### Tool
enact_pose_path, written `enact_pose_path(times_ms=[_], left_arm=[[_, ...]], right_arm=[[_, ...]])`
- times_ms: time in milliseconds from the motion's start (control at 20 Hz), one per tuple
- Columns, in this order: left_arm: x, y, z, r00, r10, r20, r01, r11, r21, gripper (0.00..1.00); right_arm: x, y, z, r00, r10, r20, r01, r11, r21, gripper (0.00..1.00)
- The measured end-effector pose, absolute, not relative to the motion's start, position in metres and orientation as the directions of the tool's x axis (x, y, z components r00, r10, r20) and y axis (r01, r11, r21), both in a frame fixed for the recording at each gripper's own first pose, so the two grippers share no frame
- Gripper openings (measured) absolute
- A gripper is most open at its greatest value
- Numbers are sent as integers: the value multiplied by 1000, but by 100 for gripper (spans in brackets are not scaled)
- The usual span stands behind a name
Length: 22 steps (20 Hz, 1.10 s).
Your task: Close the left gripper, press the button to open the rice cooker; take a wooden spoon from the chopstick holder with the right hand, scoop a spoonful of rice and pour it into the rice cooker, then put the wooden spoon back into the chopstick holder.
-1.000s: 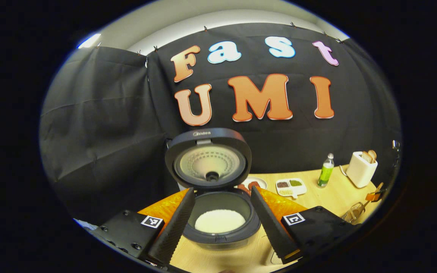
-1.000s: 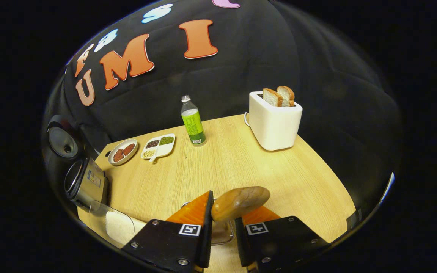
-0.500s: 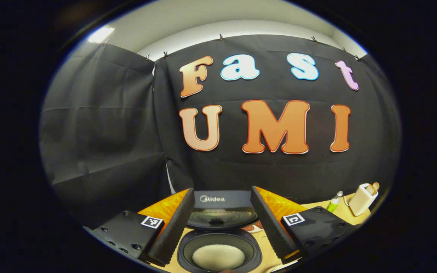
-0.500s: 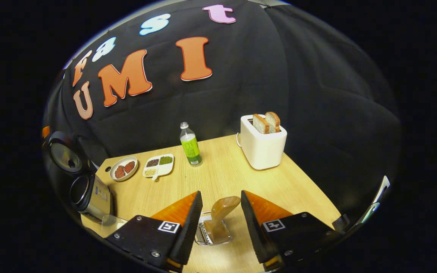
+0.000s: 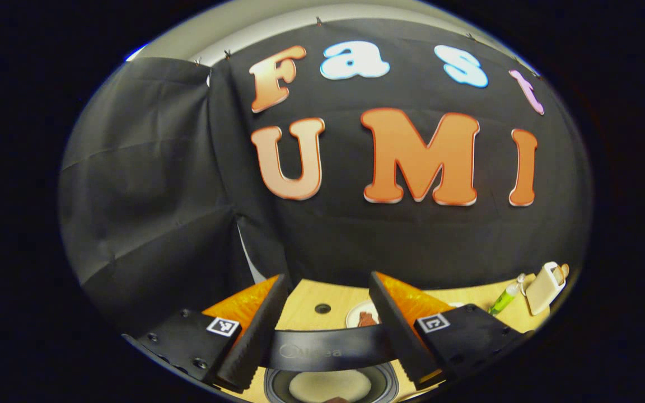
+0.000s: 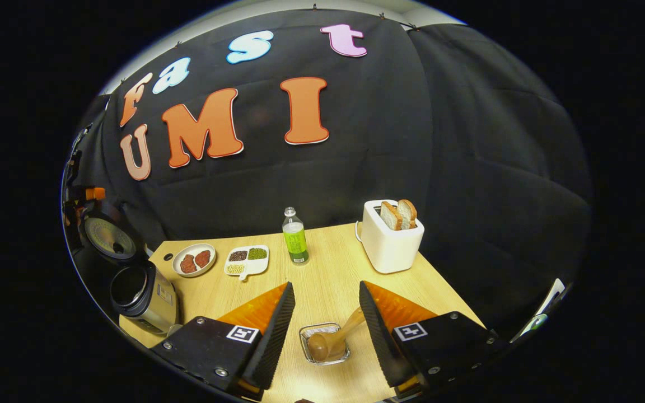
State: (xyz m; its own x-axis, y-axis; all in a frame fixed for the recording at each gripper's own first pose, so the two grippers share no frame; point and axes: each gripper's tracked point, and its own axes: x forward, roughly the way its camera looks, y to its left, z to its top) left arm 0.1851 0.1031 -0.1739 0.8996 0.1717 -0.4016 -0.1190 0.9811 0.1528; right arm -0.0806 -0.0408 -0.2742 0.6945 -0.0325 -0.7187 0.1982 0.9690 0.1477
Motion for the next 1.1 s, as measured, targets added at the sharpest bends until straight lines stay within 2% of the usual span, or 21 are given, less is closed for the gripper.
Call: enact_pose_path(times_ms=[50,100,150,200,300,350,400,450,800,850,900,1100], left_arm=[[184,103,-173,893,172,-416,-112,980,165,91],[187,103,-171,894,169,-415,-112,981,159,99],[186,104,-176,884,174,-434,-121,982,148,99],[188,106,-176,878,181,-444,-128,981,145,94],[187,108,-188,845,188,-500,-138,981,136,99],[185,109,-192,830,197,-522,-148,980,134,92],[182,111,-196,813,209,-543,-160,978,137,99],[175,111,-200,794,219,-567,-173,976,135,92],[95,107,-258,633,239,-736,-223,967,122,94],[82,104,-266,605,237,-760,-214,968,131,100],[79,104,-269,616,230,-753,-197,971,136,100],[52,98,-299,530,216,-820,-214,970,117,99]], right_arm=[[-80,-41,-272,696,-36,-717,199,969,145,73],[-80,-40,-270,698,-38,-715,198,970,141,73],[-80,-38,-269,701,-37,-713,194,971,141,73],[-79,-36,-268,701,-33,-713,190,972,142,73],[-79,-29,-267,702,-20,-711,178,973,149,73],[-78,-26,-268,703,-12,-711,172,973,154,73],[-77,-22,-267,704,-3,-710,165,973,160,73],[-76,-19,-266,706,8,-708,157,973,168,73],[-69,-4,-265,717,66,-694,110,972,206,73],[-68,-2,-267,715,74,-695,103,972,210,73],[-66,0,-269,713,82,-696,94,973,212,73],[-60,8,-268,719,104,-687,71,972,222,73]])
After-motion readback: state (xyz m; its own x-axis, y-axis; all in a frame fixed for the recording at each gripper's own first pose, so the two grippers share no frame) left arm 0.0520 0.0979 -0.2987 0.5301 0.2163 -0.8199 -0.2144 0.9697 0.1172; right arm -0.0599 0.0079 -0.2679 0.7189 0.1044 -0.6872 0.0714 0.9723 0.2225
